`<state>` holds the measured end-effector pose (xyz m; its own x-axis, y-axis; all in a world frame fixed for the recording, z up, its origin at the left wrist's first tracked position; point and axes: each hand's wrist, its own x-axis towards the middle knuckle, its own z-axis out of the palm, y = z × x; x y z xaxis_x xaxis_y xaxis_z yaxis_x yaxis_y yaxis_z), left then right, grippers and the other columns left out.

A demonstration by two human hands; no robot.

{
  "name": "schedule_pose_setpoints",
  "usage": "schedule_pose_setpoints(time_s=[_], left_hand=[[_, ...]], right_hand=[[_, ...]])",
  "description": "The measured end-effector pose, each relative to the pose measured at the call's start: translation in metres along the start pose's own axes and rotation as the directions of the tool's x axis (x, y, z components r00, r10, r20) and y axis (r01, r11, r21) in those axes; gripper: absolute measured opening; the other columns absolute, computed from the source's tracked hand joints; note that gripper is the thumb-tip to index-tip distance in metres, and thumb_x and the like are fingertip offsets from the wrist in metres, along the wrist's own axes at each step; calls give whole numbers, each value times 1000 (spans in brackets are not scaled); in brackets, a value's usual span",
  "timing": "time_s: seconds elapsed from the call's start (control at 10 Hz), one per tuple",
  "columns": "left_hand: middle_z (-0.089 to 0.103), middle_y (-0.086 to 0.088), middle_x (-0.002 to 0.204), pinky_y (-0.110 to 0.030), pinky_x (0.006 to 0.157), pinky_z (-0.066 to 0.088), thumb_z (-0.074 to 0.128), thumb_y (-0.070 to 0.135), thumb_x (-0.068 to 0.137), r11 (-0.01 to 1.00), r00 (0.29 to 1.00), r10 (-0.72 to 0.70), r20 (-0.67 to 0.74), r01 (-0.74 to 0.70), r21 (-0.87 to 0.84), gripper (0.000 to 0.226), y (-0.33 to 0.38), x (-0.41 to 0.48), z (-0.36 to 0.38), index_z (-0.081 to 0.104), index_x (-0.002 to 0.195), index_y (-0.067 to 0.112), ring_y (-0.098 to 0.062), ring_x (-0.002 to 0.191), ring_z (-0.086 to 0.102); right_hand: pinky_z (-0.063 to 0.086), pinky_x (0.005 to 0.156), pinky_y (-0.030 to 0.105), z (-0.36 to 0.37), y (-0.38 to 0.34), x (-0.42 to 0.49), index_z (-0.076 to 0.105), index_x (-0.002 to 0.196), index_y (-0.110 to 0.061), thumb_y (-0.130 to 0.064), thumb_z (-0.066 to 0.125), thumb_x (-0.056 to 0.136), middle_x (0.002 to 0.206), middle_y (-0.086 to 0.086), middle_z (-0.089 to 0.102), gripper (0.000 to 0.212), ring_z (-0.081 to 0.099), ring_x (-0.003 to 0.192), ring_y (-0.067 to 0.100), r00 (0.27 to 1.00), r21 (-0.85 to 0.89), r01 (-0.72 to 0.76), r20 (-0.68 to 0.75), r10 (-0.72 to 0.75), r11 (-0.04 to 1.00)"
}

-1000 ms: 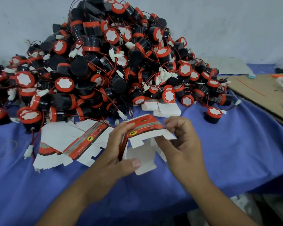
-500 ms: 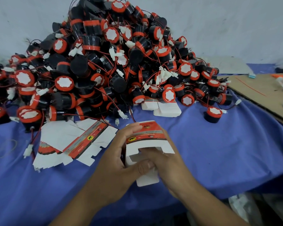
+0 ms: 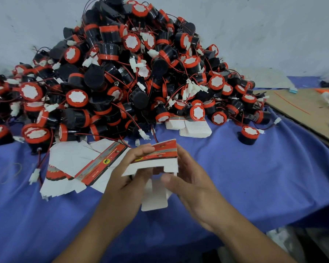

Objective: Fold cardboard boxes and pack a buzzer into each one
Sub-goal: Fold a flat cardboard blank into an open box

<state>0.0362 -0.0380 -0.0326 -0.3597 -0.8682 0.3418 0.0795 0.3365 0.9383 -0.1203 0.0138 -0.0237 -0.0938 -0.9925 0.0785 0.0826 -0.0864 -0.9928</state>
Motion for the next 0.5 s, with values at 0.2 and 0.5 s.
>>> schedule_pose_setpoints(time_s=[0.2, 0.5], left_hand=[[52, 44, 121, -3, 94, 37, 56, -9, 93, 975, 984, 85, 156, -115, 191, 45, 14, 6, 10, 56, 120, 27, 18, 120, 47], [48, 21, 136, -7, 100, 35, 62, 65, 71, 988, 979, 51, 197, -79, 135, 60, 7, 5, 9, 56, 120, 31, 11, 130, 41]], right_hand=[[54, 76, 12, -7, 6, 2, 55, 128, -32, -2, 69, 92, 109, -22, 72, 49, 69, 101, -1, 994, -99, 25, -105, -36, 995], [55, 81, 17, -7, 11, 1, 48, 135, -22, -3, 73, 86, 109, -9, 71, 58, 69, 103, 7, 986, -121, 47, -151, -65, 992]])
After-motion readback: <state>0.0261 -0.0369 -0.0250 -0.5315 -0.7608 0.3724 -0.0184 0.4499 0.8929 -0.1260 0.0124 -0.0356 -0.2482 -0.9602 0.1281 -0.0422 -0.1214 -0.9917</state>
